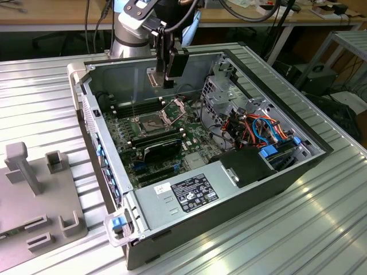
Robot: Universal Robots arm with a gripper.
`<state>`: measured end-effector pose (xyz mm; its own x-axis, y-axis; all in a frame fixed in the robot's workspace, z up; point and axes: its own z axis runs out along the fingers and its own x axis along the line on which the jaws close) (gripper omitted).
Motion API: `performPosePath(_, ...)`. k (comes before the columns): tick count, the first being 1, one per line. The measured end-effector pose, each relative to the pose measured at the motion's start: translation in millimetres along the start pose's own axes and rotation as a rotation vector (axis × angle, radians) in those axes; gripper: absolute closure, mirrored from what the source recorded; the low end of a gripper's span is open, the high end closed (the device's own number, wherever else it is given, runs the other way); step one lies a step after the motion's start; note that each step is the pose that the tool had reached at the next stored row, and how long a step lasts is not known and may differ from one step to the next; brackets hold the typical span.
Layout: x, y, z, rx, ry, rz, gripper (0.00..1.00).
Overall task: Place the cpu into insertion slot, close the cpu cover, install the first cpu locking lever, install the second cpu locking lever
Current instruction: 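Place the cpu into insertion slot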
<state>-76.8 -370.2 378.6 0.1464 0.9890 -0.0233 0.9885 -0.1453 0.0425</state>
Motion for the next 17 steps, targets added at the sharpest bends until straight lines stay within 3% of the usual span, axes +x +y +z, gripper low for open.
performPosePath(14, 0.0, 0.0, 0.0, 0.0, -0.0002, 0.002, 0.45)
performPosePath(17, 0.4, 0.6, 0.3, 0.0005, -0.0015, 0.024, 0.45)
